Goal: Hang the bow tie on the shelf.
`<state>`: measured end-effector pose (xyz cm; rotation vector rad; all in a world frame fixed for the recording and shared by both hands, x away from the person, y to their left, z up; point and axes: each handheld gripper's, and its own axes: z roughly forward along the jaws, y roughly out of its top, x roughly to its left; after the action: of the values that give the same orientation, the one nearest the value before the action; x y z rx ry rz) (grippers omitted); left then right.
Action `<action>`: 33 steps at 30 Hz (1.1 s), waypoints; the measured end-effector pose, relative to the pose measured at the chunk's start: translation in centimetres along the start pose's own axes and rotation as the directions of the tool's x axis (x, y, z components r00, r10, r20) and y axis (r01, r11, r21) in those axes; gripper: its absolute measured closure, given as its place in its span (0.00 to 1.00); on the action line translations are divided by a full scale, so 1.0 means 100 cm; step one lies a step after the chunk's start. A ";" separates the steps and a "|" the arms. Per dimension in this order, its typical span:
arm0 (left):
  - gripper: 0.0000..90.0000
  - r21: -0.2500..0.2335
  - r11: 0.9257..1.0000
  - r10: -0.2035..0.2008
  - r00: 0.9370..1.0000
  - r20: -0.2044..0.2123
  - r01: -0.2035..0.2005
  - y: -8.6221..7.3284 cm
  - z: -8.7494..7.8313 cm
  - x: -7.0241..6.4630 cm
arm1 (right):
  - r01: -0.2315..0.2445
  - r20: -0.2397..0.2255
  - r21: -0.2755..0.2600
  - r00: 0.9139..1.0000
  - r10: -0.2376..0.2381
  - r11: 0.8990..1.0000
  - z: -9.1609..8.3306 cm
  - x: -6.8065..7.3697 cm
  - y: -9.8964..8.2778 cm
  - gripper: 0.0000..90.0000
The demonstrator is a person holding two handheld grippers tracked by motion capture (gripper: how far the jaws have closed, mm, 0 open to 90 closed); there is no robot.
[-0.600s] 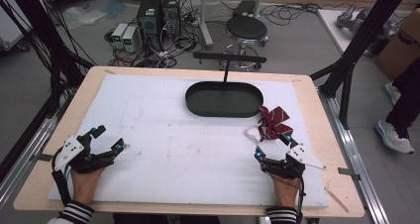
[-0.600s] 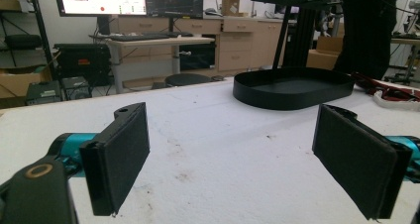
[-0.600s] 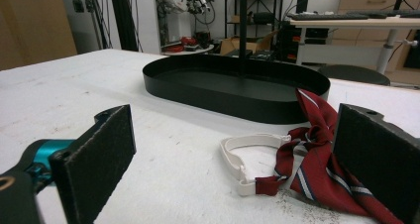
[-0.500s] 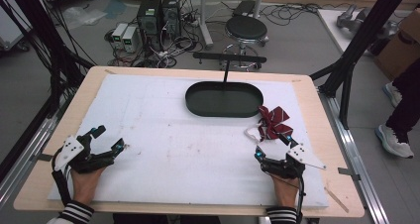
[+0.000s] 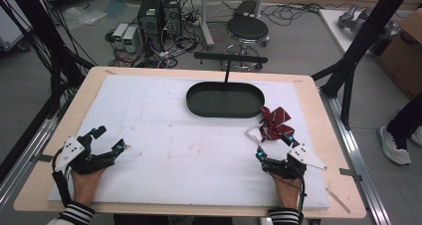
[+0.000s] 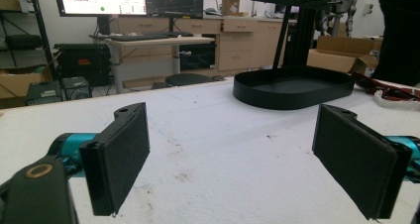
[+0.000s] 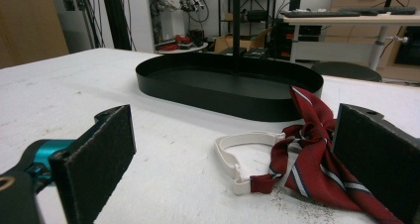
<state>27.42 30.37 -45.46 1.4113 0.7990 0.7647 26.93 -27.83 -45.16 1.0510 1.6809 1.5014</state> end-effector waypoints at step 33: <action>0.17 0.000 1.000 0.002 1.000 -0.002 -0.002 0.000 0.000 0.000 | 0.087 -0.084 0.289 0.994 -0.066 0.953 0.030 -0.011 0.055 0.03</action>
<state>27.38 30.35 -45.46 1.4123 0.7991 0.7678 30.83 -27.26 -40.23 1.0767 2.0174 1.2812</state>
